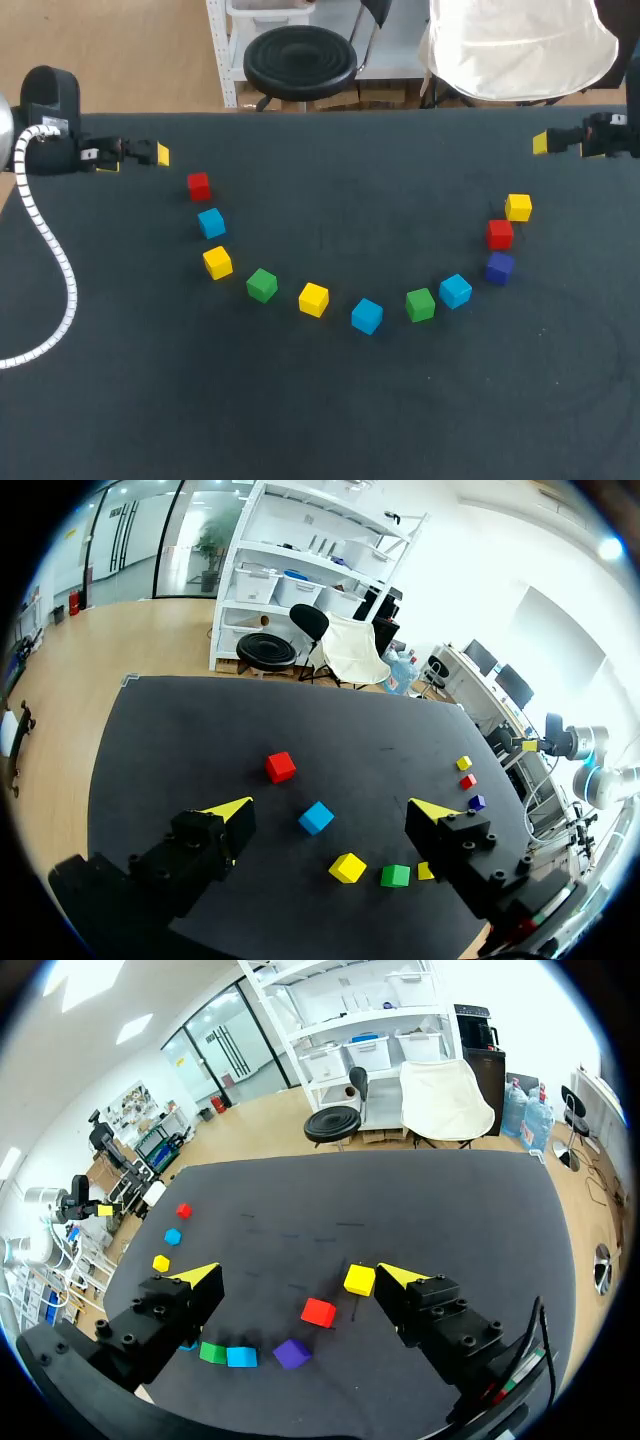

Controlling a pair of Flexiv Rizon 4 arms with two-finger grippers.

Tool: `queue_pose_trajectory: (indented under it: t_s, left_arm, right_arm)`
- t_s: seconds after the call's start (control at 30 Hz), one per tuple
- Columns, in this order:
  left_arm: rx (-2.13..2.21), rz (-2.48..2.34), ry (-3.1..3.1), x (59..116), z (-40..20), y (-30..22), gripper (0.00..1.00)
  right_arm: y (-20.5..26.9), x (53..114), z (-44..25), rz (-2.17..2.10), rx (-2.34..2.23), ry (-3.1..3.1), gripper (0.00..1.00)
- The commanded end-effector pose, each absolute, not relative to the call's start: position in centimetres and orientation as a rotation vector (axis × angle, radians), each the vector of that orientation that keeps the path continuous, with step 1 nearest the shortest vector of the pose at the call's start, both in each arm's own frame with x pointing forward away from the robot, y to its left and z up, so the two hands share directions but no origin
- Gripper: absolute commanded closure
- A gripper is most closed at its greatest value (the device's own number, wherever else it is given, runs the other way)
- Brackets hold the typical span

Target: Place the blue cubes, place green cubes on the blue cubes, place the yellow cubes on the green cubes, then place the red cubes on the yellow cubes, and place purple cube on the red cubes.

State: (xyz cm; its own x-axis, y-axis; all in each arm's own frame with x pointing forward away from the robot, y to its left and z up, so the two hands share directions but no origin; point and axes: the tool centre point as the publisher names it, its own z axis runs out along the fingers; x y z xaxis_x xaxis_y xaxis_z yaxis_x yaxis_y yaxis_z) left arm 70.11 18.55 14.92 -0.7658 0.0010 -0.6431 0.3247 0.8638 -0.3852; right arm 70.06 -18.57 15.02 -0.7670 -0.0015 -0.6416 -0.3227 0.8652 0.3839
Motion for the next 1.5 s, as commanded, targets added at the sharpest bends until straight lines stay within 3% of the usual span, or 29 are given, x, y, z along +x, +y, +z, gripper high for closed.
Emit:
queue_pose_trajectory:
  t_s: [0.03, 1.5]
  left_arm:
    - [0.233, -0.637, 2.376, 70.08, 15.01, 18.5, 0.0]
    - [0.344, -0.678, 2.337, 69.27, 15.19, 17.82, 0.0]
  right_arm:
    - [-18.51, 69.99, 15.04, 0.634, -0.231, 2.375, 0.0]
    - [-18.51, 69.99, 15.04, 0.634, -0.231, 2.375, 0.0]
